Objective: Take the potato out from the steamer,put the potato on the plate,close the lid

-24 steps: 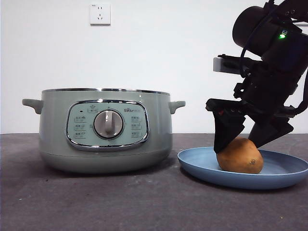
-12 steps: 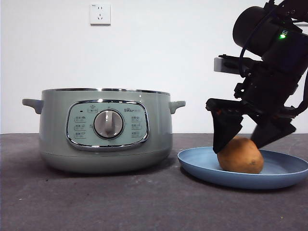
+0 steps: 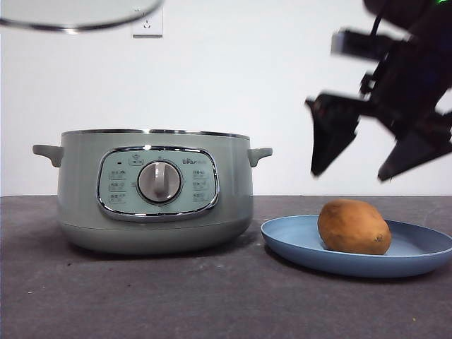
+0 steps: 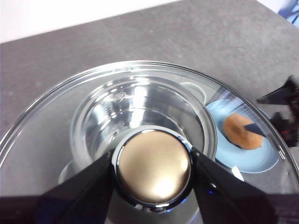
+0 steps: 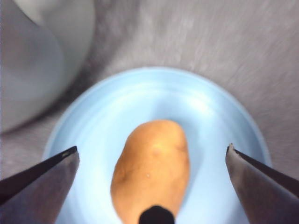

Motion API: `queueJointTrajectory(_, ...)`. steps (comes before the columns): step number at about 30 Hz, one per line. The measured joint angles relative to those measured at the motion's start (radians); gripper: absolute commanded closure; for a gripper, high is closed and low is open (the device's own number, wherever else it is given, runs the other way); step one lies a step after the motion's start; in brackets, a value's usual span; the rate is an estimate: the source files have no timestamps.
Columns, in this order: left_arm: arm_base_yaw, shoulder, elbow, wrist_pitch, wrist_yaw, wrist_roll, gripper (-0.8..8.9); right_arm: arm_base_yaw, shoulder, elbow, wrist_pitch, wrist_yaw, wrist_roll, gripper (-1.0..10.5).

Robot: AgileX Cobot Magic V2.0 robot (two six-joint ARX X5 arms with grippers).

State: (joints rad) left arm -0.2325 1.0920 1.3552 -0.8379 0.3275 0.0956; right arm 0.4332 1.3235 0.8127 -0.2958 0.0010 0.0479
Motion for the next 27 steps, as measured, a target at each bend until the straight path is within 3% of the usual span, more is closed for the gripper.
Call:
queueJointTrajectory(17, -0.118, 0.348, 0.0, 0.283, -0.049, 0.056, 8.26, -0.001, -0.58, 0.0, -0.135, -0.001, 0.042, 3.4)
queueJointTrajectory(27, -0.139, 0.486, 0.0, 0.376, -0.077, 0.062, 8.27, -0.001, -0.72, 0.014, -0.181, -0.001, 0.058, 3.4)
